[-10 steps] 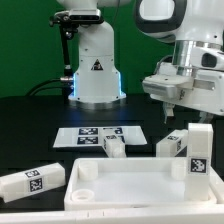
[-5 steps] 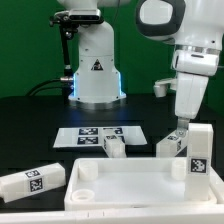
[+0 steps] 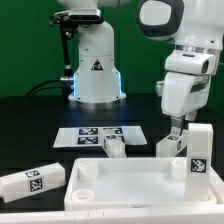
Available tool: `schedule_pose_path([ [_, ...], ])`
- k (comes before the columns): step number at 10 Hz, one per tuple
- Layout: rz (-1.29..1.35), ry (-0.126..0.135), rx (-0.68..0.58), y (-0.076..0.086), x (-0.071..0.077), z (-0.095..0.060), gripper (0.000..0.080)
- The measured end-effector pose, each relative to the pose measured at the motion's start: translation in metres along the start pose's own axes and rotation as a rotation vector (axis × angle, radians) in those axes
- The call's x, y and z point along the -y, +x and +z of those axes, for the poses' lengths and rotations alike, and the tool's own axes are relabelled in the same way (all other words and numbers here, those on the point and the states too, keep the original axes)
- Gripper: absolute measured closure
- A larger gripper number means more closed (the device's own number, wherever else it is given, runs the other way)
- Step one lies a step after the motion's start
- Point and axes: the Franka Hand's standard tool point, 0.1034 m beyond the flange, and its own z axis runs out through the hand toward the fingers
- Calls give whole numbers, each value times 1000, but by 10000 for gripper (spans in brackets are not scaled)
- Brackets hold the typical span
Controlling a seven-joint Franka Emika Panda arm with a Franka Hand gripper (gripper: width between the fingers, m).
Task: Assemble desk
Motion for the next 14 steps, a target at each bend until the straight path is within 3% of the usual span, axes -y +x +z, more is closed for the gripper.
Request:
schedule_pose_path([
  [2,333,48,11,0,-4,0,150],
  [5,460,54,16,0,-3,0,150],
  [7,624,75,26,-1,-3,2,150],
  [9,920,171,78,-3,-22,6,150],
  [10,1063,235,111,-5,-31,8,150],
  [14,1214,232,137,-5,-30,9,150],
])
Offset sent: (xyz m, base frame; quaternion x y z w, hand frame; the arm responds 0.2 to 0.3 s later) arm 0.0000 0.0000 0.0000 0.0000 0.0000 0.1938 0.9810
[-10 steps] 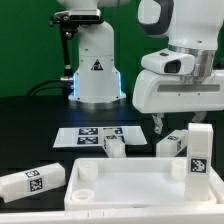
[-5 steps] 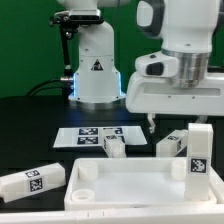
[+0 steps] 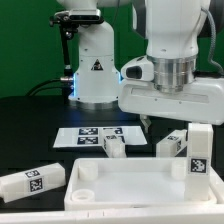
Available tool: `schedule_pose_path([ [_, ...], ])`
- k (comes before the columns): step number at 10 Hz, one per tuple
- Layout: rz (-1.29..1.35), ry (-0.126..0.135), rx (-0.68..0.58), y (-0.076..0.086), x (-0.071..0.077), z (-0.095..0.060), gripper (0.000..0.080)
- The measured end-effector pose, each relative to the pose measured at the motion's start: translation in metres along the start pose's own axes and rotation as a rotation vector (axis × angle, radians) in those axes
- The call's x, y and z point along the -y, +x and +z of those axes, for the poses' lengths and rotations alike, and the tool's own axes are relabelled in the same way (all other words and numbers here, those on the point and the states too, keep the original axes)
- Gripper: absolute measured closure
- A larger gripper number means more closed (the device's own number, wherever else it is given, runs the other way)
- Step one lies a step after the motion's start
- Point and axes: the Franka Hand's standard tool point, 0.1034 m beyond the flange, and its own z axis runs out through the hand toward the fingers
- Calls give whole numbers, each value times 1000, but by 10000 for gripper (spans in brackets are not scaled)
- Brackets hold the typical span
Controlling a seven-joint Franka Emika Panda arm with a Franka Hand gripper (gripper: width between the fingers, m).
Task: Assemble desk
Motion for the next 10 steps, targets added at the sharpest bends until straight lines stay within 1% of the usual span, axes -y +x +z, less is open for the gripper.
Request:
schedule_pose_path([
  [1,4,0,11,1,-1,1,150],
  [2,68,35,39,-3,1,6,150],
  [3,103,75,105,-2,0,3,150],
  [4,141,130,205,7,-4,-5,150],
  [5,156,158,246,15,-9,-7,150],
  [6,162,150,313,11,-13,-5,150],
  [7,167,148,381,12,-16,-4,150],
  [8,177,150,410,16,-19,-3,150],
  [9,192,156,505,10,-20,-4,150],
  [10,222,176,611,11,-17,-5,150],
])
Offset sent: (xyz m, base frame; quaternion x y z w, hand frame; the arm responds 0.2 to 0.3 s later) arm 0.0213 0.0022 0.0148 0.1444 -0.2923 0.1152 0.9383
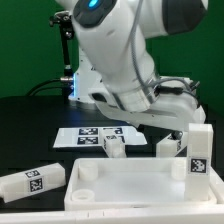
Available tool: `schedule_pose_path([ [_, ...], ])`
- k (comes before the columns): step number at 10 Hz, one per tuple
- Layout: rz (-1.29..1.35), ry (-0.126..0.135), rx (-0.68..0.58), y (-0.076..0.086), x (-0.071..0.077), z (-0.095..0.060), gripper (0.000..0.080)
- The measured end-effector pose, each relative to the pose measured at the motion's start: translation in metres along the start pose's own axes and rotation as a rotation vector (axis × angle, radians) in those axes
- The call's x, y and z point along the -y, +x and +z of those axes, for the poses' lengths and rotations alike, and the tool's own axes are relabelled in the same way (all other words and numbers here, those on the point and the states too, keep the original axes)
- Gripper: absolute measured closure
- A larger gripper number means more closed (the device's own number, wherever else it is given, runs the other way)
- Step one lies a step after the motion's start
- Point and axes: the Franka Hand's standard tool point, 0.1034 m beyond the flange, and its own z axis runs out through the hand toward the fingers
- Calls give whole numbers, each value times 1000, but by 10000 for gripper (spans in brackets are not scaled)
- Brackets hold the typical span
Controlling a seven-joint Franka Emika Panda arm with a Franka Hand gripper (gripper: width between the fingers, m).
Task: Assemble desk
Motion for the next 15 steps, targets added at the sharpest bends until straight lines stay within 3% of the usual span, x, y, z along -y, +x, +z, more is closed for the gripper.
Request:
schedule_pose_path([
  [1,47,34,69,2,8,2,150],
  [2,75,37,127,-2,10,8,150],
  [3,78,19,195,-7,10,14,150],
  [4,85,18,235,-1,6,13,150],
  [7,48,19,202,5,7,14,150],
  [9,-49,-22,149,-3,22,21,150],
  [13,-55,-21,146,-2,23,21,150],
  [14,-43,-3,161,-2,22,22,150],
  [15,-6,31,191,2,17,25,150],
])
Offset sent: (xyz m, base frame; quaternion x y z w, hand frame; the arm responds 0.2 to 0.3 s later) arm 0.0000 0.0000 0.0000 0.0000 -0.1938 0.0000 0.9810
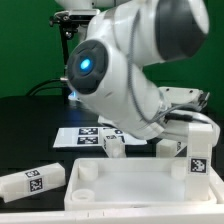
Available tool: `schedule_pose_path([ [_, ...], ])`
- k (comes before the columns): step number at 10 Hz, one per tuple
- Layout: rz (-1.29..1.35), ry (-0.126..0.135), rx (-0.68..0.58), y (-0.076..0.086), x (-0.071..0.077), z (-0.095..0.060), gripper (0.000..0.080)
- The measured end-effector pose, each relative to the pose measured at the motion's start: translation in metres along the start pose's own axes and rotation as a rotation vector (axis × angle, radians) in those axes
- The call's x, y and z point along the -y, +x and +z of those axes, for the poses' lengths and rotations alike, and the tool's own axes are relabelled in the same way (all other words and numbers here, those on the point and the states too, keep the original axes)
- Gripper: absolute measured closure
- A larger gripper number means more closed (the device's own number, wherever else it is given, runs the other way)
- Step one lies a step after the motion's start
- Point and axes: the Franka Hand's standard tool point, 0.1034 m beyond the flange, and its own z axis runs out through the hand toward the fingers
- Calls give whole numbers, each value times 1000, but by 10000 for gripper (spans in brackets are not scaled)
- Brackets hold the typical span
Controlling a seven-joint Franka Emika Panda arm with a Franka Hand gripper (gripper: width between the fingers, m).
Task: Assemble desk
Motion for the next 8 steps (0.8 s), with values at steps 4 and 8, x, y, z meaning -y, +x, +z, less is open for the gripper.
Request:
schedule_pose_path([
  [4,37,2,32,9,-14,17,150],
  [8,41,-2,38,10,-15,20,276],
])
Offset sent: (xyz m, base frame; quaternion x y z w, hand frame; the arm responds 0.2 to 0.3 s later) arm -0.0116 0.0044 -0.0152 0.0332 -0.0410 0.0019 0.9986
